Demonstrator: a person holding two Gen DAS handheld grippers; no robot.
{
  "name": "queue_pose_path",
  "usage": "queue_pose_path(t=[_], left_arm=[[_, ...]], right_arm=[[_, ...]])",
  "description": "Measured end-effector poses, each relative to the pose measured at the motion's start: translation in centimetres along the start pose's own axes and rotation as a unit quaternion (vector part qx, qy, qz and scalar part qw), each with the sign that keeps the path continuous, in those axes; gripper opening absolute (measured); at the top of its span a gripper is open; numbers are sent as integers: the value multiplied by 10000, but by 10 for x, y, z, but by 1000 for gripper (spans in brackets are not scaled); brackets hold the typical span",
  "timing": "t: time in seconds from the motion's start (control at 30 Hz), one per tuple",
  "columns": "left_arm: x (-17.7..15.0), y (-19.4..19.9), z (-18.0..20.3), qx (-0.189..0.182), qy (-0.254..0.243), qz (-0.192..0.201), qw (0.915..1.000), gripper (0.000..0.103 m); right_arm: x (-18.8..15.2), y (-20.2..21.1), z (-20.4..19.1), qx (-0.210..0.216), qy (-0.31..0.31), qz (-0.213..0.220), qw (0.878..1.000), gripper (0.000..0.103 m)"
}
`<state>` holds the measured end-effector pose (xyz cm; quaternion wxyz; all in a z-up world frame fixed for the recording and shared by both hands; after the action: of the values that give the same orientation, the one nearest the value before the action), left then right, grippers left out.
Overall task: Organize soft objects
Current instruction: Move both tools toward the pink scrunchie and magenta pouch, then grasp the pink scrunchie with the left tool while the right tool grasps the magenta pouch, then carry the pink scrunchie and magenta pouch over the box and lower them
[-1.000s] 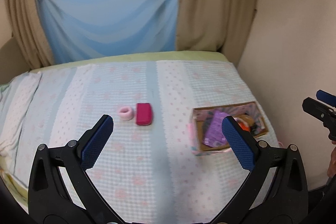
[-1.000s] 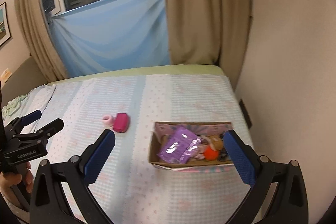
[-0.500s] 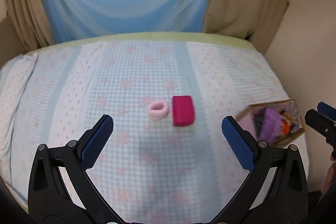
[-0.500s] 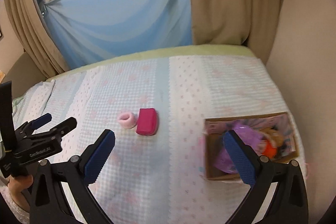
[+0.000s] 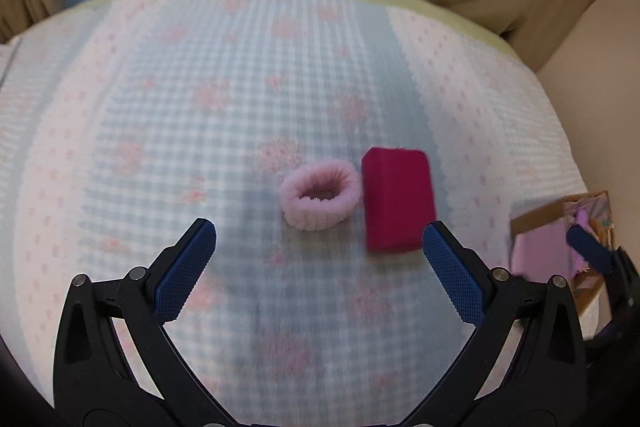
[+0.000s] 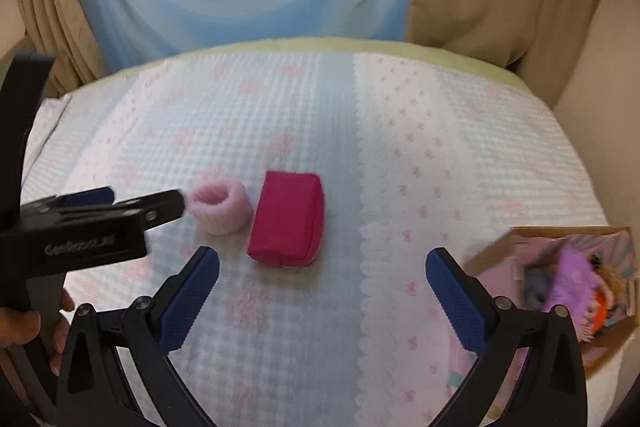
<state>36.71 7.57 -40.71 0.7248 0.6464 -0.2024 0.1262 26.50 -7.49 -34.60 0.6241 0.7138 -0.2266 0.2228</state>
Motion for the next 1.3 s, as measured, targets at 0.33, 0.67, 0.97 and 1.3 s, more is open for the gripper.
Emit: queue_pose_path(t=[0.33, 0.67, 0.97, 1.3], left_arm=[[-2, -88, -4, -133, 186, -304, 9993, 102], [2, -116, 3, 53, 87, -182, 9998, 75], [7, -109, 5, -156, 28, -59, 9999, 42], [4, -87, -11, -56, 117, 123, 9998, 39]], right_arm=[[-16, -95, -15, 46, 414, 75, 9991, 103], [-9, -144, -20, 30, 692, 101, 9975, 82], [-5, -145, -22, 113, 597, 97, 9981, 59], [-4, -132, -22, 154, 499, 110, 9986, 45]])
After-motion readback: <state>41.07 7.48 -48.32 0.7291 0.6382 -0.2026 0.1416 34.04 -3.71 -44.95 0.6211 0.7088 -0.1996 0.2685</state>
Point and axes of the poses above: each gripper's, at about its wrist camera, not at the fingertips, and y roughly against the way its jaws point, z to its right, x to its top, the point moved 6 cm from there along -y, roughly the way its jaws point, and after that the axes turned 7 degrees about x, right-handed, at the moved point
